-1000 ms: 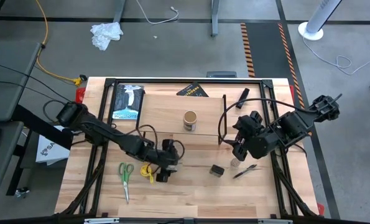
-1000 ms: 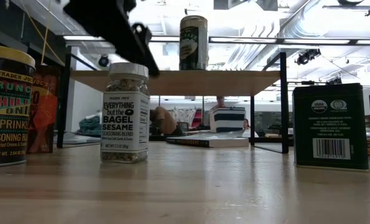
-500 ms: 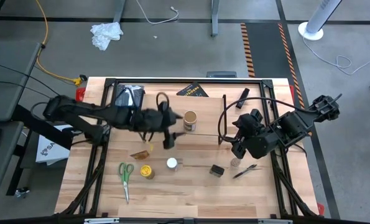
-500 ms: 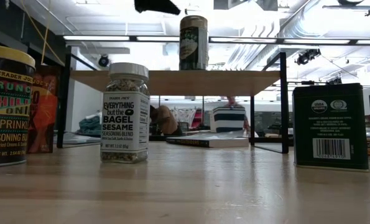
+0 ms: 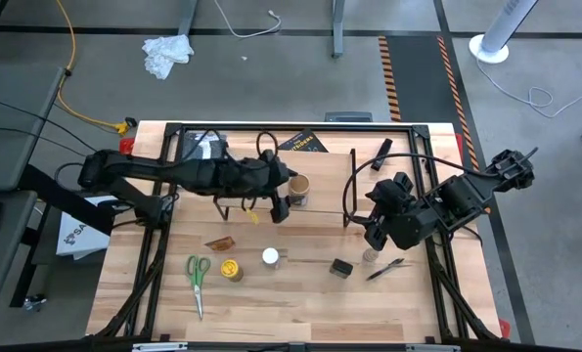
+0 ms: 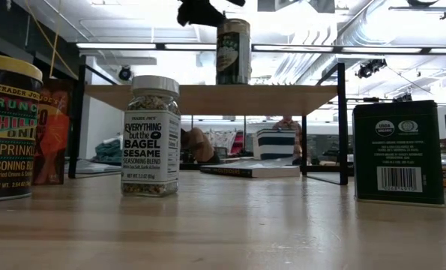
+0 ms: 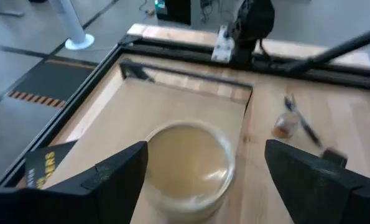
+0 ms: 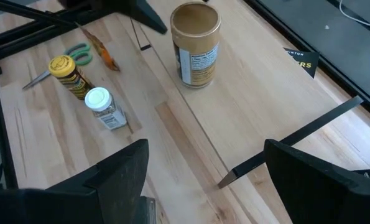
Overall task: Shelf spices
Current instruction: Remove the gold seasoning bottle from the shelf
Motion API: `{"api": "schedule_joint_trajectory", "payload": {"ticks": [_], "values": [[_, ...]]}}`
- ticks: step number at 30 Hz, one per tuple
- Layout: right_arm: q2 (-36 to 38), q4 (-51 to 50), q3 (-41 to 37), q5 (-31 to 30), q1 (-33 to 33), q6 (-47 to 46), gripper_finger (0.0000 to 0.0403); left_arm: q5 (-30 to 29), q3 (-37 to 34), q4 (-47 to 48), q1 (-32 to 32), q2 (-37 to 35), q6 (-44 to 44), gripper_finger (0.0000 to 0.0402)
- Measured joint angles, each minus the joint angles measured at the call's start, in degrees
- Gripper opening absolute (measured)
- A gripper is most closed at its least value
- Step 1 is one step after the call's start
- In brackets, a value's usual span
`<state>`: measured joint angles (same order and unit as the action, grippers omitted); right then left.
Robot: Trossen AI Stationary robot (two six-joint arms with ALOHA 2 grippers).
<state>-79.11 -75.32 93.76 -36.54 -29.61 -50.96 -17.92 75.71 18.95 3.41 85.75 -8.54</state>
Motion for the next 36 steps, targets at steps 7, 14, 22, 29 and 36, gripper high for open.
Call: {"api": "schedule_joint_trajectory", "payload": {"ticks": [7,14,22,29,36], "values": [[0.0,-0.1,0.0,-0.41,0.0,0.0,0.0315,-4.7,0.19,-1.43,-0.04,3.42,-2.67,0.0326],[0.0,-0.12,0.0,-1.38,0.0,0.0,0.0315,-6.8,0.06,-2.65,-0.45,3.26,-3.4,0.0326],[0.0,-0.06,0.0,-2.48,0.0,-0.2,0.0315,-6.19,2.24,-2.63,0.05,2.95,-3.26,0.0326],[0.0,-0.01,-0.02,-2.51,0.0,-0.19,0.0315,-6.57,2.79,0.93,-0.49,2.86,-1.89,0.0326],[0.0,0.03,0.0,-2.75,0.0,-0.2,0.0315,-4.37,2.79,0.36,-2.73,4.42,-2.96,0.0326]]}}
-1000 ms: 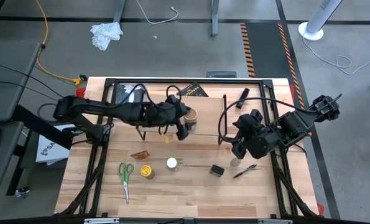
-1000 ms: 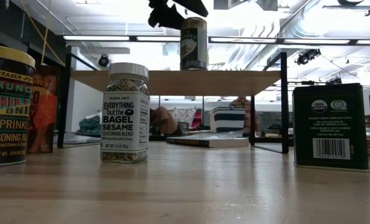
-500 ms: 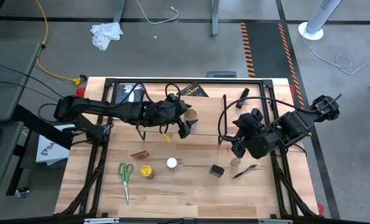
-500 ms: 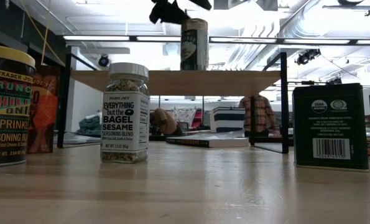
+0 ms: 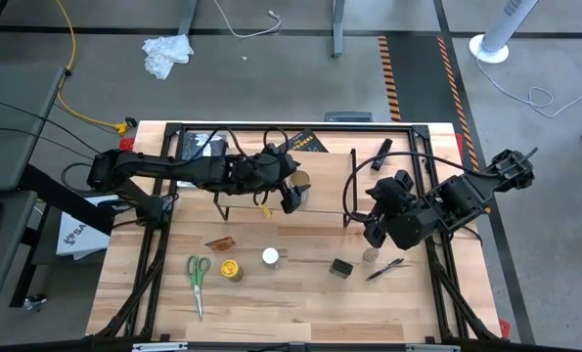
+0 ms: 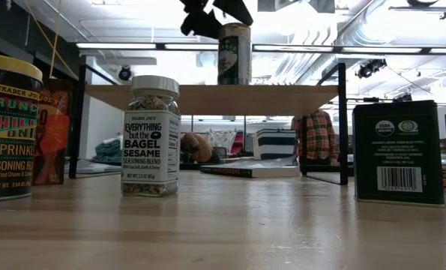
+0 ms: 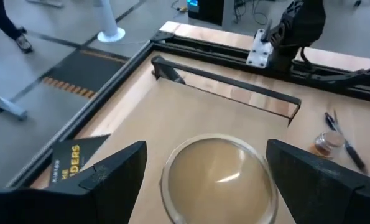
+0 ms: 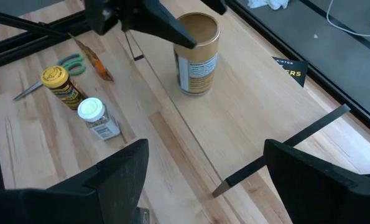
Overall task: Shelf spices
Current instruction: Remove the gold seasoning bottle from the shelf
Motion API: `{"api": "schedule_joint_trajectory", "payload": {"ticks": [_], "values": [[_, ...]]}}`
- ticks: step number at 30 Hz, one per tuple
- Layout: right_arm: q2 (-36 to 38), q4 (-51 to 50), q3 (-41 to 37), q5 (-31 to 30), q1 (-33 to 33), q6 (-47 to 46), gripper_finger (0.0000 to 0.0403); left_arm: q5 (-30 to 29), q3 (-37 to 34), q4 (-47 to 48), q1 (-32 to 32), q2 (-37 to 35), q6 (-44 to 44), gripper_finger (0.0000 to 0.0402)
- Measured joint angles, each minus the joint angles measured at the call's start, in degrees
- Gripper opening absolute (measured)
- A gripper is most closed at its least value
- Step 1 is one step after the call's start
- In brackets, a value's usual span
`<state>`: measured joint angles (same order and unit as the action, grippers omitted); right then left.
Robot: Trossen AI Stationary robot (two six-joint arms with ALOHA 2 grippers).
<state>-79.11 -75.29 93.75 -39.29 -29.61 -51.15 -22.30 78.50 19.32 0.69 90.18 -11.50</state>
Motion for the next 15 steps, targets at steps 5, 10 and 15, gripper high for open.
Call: {"api": "schedule_joint_trajectory", "payload": {"ticks": [5,10,15], "values": [[0.0,0.07,0.0,-0.02,-0.01,0.0,0.0315,2.57,0.02,0.52,-0.42,1.38,-1.75,0.0326],[0.0,0.07,-0.02,-0.07,0.0,0.0,0.0315,2.61,0.02,0.83,-0.39,2.49,-1.95,0.0326],[0.0,0.09,-0.01,-0.21,-0.02,0.01,0.0315,4.67,0.02,1.08,-0.35,2.88,-0.93,0.0324]]}}
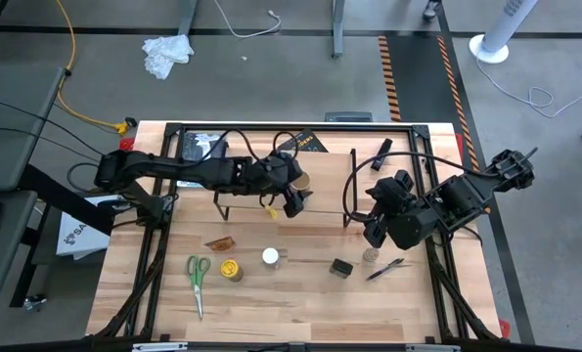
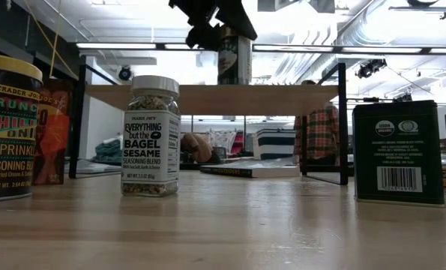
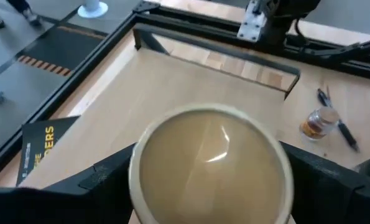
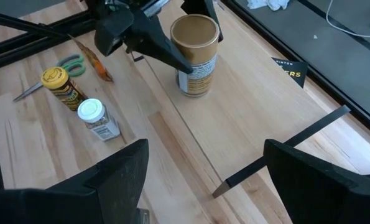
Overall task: Shelf spices
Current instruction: Remove the gold seasoning bottle from the shelf
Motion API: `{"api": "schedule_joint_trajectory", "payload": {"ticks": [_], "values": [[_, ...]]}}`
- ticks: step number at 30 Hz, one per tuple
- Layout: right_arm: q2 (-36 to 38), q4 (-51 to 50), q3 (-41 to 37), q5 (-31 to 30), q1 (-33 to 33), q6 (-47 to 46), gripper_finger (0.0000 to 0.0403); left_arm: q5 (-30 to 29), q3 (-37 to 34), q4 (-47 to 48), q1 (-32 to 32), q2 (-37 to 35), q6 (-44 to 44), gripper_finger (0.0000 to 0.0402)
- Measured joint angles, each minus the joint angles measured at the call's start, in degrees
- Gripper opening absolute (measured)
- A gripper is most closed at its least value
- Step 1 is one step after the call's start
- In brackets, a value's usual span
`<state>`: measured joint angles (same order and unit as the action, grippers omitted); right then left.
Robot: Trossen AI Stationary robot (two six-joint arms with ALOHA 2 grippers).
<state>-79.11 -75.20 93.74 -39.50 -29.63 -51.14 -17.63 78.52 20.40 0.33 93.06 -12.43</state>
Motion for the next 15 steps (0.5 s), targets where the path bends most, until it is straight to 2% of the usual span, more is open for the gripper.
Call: {"api": "schedule_joint_trajectory", "payload": {"ticks": [6,10,15], "values": [[0.0,-0.02,-0.01,-0.01,0.02,0.14,0.0315,-3.15,0.02,3.42,2.24,-1.03,0.15,0.0267],[0.0,0.0,-0.01,-0.01,0.02,0.04,0.0315,-3.42,-0.11,4.73,5.2,-4.75,1.37,0.0267],[0.0,1.93,0.01,-0.5,0.02,0.5,0.0315,-3.19,0.09,6.58,11.66,-13.55,2.56,0.0267]]}}
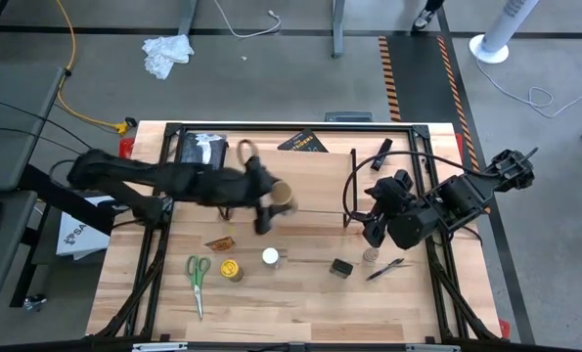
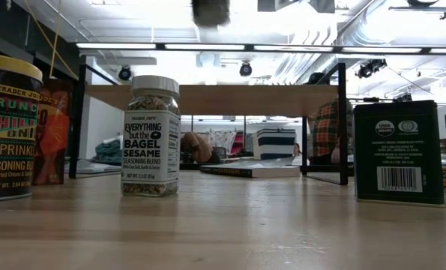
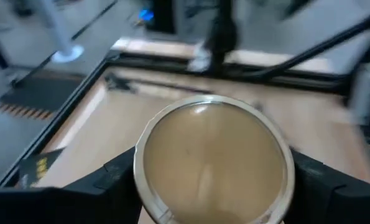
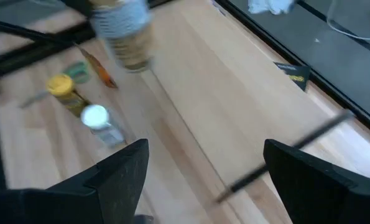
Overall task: Shelf spices
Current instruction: Remove the gold seasoning bottle from the shelf
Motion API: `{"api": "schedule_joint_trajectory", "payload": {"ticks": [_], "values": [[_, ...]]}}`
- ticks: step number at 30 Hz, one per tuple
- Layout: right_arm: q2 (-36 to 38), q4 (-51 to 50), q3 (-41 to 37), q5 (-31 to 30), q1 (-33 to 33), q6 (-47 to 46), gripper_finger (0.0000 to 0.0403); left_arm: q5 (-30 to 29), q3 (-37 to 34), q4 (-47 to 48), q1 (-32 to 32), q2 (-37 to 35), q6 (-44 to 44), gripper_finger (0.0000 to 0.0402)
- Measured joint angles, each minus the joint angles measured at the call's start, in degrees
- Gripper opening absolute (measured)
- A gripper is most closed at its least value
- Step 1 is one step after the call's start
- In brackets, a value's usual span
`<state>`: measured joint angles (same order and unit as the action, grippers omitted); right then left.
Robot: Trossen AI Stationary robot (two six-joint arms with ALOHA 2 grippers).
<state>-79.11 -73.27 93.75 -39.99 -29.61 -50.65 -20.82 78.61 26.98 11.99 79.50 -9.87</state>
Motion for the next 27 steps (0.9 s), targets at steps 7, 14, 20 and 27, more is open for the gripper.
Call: {"api": "schedule_joint_trajectory", "payload": {"ticks": [7,14,20,27], "values": [[-2.16,11.48,-3.01,8.89,1.4,10.84,0.0303,-3.94,-0.6,18.34,14.19,-3.07,-8.66,0.0267],[-3.48,14.62,-8.41,10.95,3.46,8.83,0.028,-11.91,-9.16,11.32,19.64,-0.1,-17.04,0.0267],[-3.45,15.37,-8.5,12.66,3.7,8.67,0.0275,-18.17,-12.48,12.9,19.54,1.34,-22.82,0.0267],[-3.43,15.73,-8.48,12.99,3.72,7.16,0.0275,-19.41,-22.04,11.96,19.58,1.35,-37.24,0.0267]]}}
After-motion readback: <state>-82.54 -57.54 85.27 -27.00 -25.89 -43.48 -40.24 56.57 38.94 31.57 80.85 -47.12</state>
